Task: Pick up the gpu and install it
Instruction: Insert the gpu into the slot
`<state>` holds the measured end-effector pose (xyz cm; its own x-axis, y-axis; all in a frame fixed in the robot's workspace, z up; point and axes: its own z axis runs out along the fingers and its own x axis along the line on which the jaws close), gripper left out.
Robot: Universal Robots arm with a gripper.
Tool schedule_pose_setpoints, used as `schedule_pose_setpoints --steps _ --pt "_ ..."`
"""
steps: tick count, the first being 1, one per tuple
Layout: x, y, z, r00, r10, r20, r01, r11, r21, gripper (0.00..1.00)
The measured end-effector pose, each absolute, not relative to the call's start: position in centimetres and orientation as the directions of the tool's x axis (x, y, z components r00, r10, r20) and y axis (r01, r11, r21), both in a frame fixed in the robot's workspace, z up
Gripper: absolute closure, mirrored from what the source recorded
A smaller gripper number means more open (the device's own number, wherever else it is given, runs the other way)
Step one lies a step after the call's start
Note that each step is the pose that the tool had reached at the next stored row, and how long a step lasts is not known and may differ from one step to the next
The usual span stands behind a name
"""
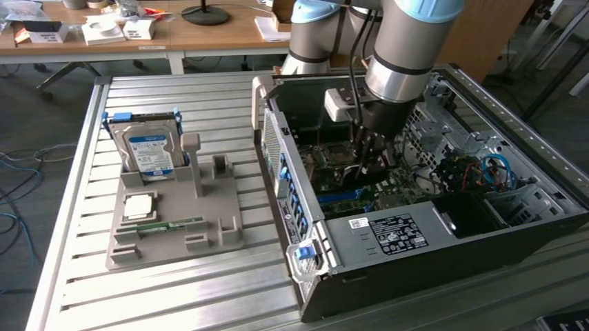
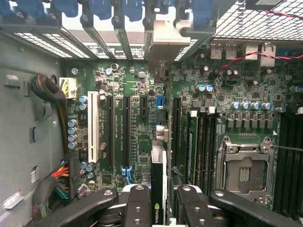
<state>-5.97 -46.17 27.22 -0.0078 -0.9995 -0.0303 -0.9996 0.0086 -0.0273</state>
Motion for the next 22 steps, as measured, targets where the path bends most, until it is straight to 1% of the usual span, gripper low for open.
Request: schedule_pose_setpoints --steps 22 --pt "-6.66 -46.1 26.38 -0.008 -1.0 -0.03 -1.0 0.009 -0.027 0.74"
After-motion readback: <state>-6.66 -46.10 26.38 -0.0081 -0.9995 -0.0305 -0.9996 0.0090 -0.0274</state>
